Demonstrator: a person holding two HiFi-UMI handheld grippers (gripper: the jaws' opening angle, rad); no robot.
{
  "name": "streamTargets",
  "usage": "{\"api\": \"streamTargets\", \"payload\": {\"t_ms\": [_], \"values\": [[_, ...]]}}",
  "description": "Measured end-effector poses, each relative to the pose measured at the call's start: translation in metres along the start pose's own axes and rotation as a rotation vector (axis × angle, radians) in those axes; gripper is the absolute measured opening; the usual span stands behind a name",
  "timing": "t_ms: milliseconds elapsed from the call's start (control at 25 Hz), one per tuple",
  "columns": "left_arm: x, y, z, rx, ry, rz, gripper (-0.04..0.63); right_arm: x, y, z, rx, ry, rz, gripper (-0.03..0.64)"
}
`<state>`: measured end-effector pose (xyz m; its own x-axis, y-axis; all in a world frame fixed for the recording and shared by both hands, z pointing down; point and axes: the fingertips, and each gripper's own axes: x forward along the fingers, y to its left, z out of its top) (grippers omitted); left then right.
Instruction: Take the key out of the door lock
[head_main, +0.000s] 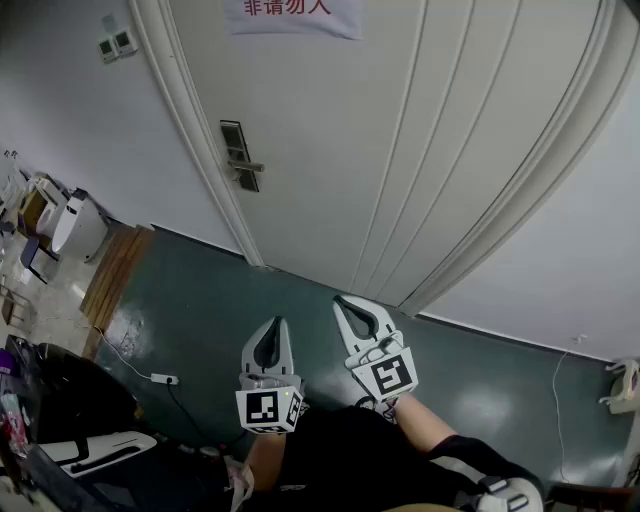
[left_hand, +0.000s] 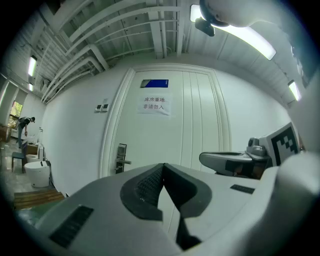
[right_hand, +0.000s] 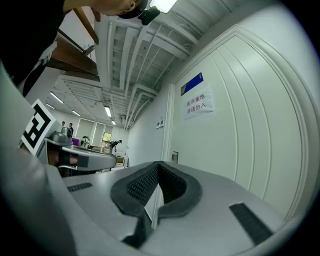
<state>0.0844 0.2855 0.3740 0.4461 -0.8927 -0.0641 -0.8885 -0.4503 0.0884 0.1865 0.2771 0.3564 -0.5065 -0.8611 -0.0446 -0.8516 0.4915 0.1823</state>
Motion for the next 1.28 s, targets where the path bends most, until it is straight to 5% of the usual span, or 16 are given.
{"api": "streamTargets", "payload": {"t_ms": [320,520,760,1280], "values": [[-0.017,0.021,-0.011,-0.015,0.056,-0.021,0.024,0.015,0.031,0.0,0.047,0.018,0.024,0.008],[-0.028,0.045,-0.029,-0.13,0.111,-0.066,0.028,0.03,0.047,-0.004,0.052,0.032,0.025,0.008],[-0.047,0.095,-0.038,-0.119,0.141,-0.034,0.161,0.055,0.073,-0.009,0.057,0.045,0.031,0.008],[-0.056,0.147,-0.04,-0.145,0.148,-0.025,0.178,0.088,0.106,-0.015,0.046,0.075,0.026,0.008]]}}
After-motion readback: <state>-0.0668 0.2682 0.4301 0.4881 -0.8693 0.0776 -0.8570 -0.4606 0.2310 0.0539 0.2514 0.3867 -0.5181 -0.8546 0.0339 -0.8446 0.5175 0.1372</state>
